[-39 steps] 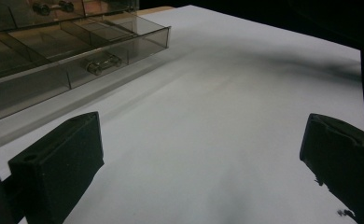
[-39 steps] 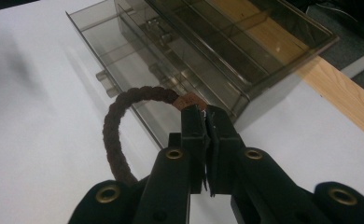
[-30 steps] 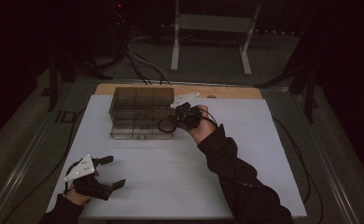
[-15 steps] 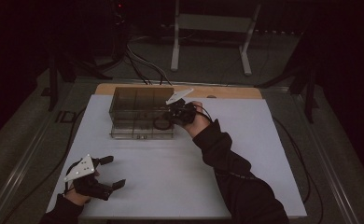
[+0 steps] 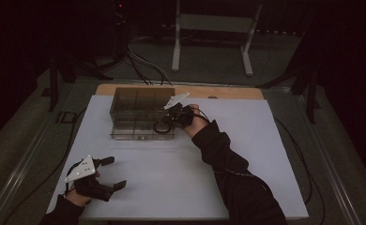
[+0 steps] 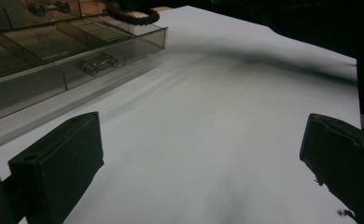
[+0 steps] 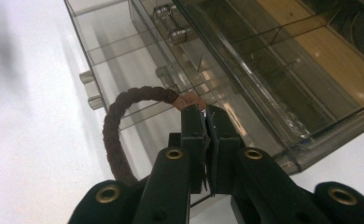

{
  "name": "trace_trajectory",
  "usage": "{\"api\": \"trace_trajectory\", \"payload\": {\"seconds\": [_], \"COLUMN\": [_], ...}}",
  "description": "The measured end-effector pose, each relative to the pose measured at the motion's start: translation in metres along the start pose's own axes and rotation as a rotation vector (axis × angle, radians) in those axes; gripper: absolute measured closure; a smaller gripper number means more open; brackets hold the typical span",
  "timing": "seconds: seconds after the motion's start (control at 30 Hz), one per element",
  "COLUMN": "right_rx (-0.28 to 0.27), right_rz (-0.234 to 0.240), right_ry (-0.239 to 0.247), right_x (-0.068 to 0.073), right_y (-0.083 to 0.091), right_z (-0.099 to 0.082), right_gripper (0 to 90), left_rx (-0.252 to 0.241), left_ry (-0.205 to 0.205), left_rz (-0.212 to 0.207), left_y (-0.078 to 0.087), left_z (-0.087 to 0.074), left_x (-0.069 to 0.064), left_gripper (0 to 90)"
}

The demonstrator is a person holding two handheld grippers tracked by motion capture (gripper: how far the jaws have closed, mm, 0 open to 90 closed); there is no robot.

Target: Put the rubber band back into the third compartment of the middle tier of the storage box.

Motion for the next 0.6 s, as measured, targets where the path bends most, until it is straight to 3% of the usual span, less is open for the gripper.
{"api": "trace_trajectory", "payload": {"seconds": [0.6], "right_rx": [0.075], "right_rz": [-0.009], "right_ry": [-0.017], "right_x": [-0.006], "right_y": [-0.022], "right_z": [-0.008], "right_gripper": [86.6], "left_rx": [0.005], "left_ry": [-0.003], "left_rz": [-0.004], "left_y": [-0.001], "left_z": [0.0], "left_x": [-0.001], "left_gripper": [0.2]}}
Point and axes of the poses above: each handheld gripper's, and its own axes: y roughly backward along the jaws, z roughly out of its top, x roughly to its left, the point moved 5 cm from there along -y, roughly forward along the jaws, and after that the axes turned 13 degrees about x, right-handed, at the moved point
